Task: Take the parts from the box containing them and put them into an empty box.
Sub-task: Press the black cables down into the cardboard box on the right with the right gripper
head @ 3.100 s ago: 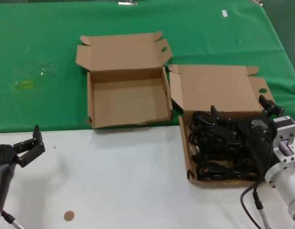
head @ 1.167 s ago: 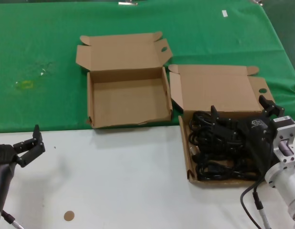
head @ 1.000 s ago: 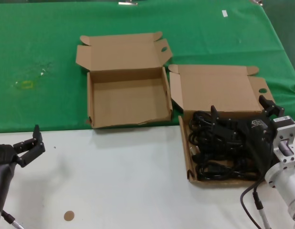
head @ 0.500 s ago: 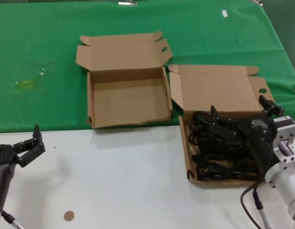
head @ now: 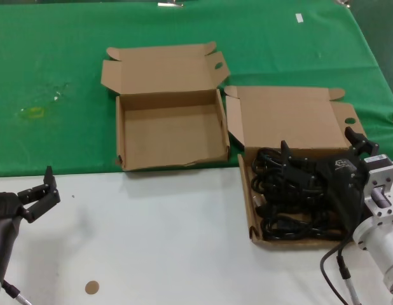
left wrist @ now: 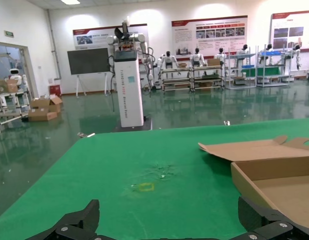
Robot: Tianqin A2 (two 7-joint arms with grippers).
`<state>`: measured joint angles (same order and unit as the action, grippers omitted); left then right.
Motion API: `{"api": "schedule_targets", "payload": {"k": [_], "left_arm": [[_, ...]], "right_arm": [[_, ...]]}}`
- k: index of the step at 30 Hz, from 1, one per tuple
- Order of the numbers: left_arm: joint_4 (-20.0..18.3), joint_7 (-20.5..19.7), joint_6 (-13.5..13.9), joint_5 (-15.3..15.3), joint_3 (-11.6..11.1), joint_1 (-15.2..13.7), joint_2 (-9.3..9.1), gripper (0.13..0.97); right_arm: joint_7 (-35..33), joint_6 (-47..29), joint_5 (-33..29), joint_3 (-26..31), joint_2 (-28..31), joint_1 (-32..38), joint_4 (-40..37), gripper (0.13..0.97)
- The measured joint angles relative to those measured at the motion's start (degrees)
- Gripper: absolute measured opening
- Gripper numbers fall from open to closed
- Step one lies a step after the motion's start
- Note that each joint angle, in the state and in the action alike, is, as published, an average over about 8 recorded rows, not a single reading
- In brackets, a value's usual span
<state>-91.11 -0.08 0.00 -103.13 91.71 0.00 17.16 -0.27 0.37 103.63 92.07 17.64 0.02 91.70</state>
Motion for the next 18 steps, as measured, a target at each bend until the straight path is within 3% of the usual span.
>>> {"api": "schedule_targets", "payload": {"k": [10, 18], "left_arm": [[0.0, 0.0, 0.0, 0.0, 0.0, 0.0, 0.0, 0.955], [0.0, 0.0, 0.0, 0.0, 0.0, 0.0, 0.0, 0.879]], "right_arm": [[0.0, 0.0, 0.0, 0.0, 0.0, 0.0, 0.0, 0.966], [0.4, 1.8, 1.8, 1.0, 1.0, 0.0, -0.2, 0.966]]}}
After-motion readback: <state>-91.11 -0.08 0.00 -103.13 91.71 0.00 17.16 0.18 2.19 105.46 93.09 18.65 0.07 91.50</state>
